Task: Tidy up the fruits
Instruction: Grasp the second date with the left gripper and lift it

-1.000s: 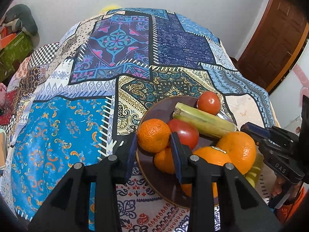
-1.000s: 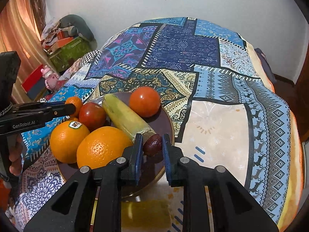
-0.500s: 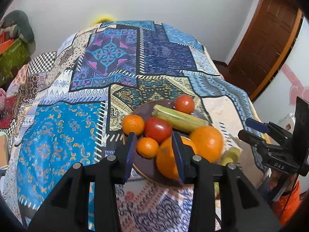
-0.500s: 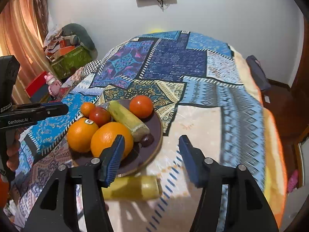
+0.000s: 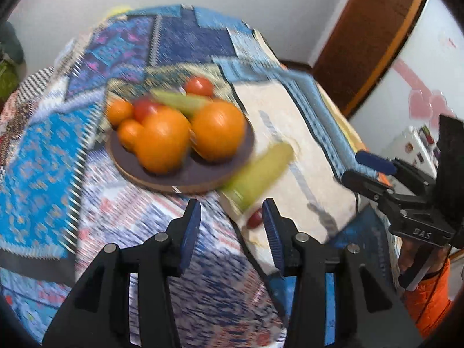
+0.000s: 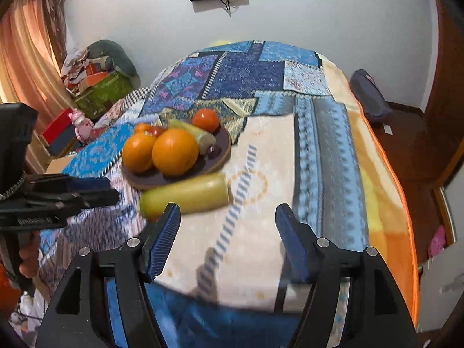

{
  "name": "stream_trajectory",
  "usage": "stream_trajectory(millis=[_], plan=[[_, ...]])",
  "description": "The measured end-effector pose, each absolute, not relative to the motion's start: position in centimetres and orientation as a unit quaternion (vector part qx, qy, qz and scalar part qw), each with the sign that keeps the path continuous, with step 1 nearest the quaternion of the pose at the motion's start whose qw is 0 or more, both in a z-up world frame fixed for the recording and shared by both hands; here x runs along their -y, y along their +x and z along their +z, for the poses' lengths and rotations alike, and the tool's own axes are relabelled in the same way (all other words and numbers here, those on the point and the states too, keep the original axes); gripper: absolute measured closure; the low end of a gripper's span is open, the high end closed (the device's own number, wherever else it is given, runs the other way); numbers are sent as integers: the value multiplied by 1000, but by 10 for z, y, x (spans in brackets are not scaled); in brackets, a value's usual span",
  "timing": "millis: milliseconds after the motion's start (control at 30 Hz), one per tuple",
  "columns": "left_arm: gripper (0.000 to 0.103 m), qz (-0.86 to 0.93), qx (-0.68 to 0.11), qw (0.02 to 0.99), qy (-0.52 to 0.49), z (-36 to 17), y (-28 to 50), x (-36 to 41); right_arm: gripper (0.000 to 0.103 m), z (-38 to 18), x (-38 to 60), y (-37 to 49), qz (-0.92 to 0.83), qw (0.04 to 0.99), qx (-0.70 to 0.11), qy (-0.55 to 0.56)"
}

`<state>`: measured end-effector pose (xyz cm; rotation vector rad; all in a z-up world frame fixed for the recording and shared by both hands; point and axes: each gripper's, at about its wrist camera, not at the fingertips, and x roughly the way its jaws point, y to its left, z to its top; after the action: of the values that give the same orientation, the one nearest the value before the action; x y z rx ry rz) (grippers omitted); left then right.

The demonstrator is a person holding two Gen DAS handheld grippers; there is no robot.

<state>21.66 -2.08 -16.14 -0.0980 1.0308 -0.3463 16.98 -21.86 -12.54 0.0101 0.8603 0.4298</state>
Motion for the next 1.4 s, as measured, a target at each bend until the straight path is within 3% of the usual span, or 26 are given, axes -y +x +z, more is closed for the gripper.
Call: stream_trajectory(millis=[400,533,600,667,1100,1400], plan=[[60,-170,-536,827,-34,-201,225,65,35,-133,231,145,201,884,-421,-6],[69,-151,-529,835,-17,-203,224,69,32,-137,232,144,199,884,-423,0],[83,-136,-528,838,-18,-204,225,65,32,-139,230,144,201,883,-425,0],[84,-140,-528,837,-36,-204,225,58,31,-141,227,146,205,881,-427,-1],[85,-118,-510,850,-64,-181,202,-4,28,-147,204,212,156,898,-410,-38],[85,-116,-511,848,-81,-185,222,-13,35,-170,201,237,148,879,-450,-59]])
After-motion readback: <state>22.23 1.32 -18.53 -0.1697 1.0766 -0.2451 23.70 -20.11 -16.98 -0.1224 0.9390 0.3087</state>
